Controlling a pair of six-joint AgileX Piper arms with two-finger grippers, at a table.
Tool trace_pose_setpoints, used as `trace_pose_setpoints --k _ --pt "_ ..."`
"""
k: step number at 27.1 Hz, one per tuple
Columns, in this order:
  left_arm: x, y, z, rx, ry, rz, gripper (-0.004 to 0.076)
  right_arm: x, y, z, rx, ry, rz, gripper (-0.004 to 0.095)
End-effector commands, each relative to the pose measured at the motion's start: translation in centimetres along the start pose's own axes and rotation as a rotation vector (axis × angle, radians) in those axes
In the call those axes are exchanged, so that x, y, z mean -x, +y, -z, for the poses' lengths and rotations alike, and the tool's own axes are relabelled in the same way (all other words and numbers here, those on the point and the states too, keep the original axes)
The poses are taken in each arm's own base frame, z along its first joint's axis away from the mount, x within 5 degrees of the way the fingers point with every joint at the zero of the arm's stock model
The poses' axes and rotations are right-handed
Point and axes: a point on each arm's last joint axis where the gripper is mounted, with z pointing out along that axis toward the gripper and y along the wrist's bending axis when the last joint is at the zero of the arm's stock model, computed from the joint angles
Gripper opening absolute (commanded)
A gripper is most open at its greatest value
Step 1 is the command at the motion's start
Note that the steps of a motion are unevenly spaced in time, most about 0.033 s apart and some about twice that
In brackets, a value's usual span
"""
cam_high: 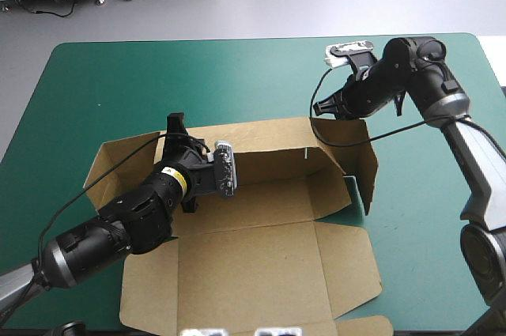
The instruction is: Fold the box
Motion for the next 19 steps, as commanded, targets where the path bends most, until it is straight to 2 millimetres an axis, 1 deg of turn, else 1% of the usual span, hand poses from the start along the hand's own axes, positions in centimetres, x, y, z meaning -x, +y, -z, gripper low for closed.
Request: trace_pose_setpoints --k 1,4,6,9,13,19 --pt "0.1 0.8 0.7 0.033 -0.021 0.028 -0.0006 -1.5 0.7 2.4 0.023 -0.003 0.019 -0.0006" --pt "0.1 0.8 0.7 0.030 -0.018 0.030 -0.0006 -2.3 0.8 2.8 0.030 0.001 0.020 -0.0006" --pt "0.1 0.8 0.7 0.030 -0.018 0.030 -0.0006 -2.4 1.0 3.4 0.033 -0.013 0.021 -0.0006" --pt "0.1 0.7 0.6 0.028 -0.017 0.029 -0.0006 -2.4 1.2 3.7 0.049 -0.022 0.018 -0.0006" --pt "0.2 0.7 0.4 0.030 -0.013 0.016 -0.0006 -2.4 1.0 3.6 0.026 -0.017 0.025 -0.0006" --pt "0.6 0.0 -0.5 -0.003 0.002 0.009 -0.0006 -2.2 0.5 2.5 0.009 0.010 0.016 -0.0006"
